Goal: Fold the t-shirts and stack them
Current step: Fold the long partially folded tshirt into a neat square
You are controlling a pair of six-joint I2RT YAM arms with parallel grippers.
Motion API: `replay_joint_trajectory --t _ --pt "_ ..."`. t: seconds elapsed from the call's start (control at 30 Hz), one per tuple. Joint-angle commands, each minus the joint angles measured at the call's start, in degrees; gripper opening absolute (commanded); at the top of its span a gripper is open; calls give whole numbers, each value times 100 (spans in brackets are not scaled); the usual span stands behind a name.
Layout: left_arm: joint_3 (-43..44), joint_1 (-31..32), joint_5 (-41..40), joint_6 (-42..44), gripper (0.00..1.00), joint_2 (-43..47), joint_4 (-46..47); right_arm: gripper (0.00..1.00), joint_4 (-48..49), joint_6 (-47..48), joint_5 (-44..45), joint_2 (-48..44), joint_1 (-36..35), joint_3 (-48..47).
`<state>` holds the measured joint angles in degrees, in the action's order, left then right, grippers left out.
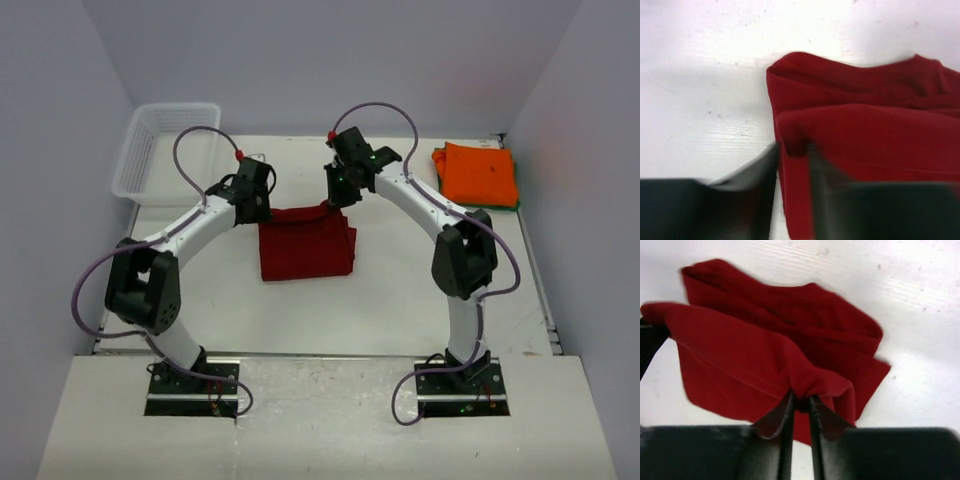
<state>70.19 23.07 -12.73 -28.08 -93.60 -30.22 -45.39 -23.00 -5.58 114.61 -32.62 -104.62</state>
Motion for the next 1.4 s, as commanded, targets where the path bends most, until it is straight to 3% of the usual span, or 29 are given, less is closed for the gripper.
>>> replay_joint_trajectory --t 0.0,0.07,0.1,0.13,0.2,0.27,0.43,0.5,0.53,0.57,0.63,0.67,0.73,1.07,1.37 --pt "965 -319 332 469 39 -883 491 20 -408 323 -243 866 168 -1048" --pt "1241 -329 211 862 62 -1177 805 23 -514 419 109 1150 221 -1419" --pt "1434 -373 105 909 65 -1361 868 39 -506 446 180 1221 299 -1638" --pt "1618 -382 -18 1040 66 -1371 1164 50 -445 524 259 1265 335 -1702" --pt "1952 -391 -150 1059 68 -1380 1299 62 -401 560 514 1301 423 -1982" --pt "1928 -365 -265 1032 68 -1188 1440 64 -566 508 540 1214 450 -2071" --pt "1657 -119 -336 751 67 -818 745 76 -243 604 725 248 371 -764" --pt "1193 30 -108 733 61 -590 885 69 -225 595 595 -78 379 -325" --pt "1033 57 154 672 56 -485 912 55 -208 534 393 -279 379 -174" --pt "910 75 331 611 41 -440 921 42 -60 508 165 -377 371 184" --pt "523 92 683 593 26 -352 1132 0 318 394 -529 -631 379 651" --pt "461 92 728 567 10 -352 1149 0 616 332 -723 -807 379 1027" --pt "311 92 869 522 0 -387 1237 0 846 148 -1312 -887 371 1337" --pt "521 57 483 584 0 -984 1115 0 1470 -90 -2481 -501 371 1935" --pt "618 -215 104 715 0 -1837 1272 0 1656 -476 -2316 132 371 2349"
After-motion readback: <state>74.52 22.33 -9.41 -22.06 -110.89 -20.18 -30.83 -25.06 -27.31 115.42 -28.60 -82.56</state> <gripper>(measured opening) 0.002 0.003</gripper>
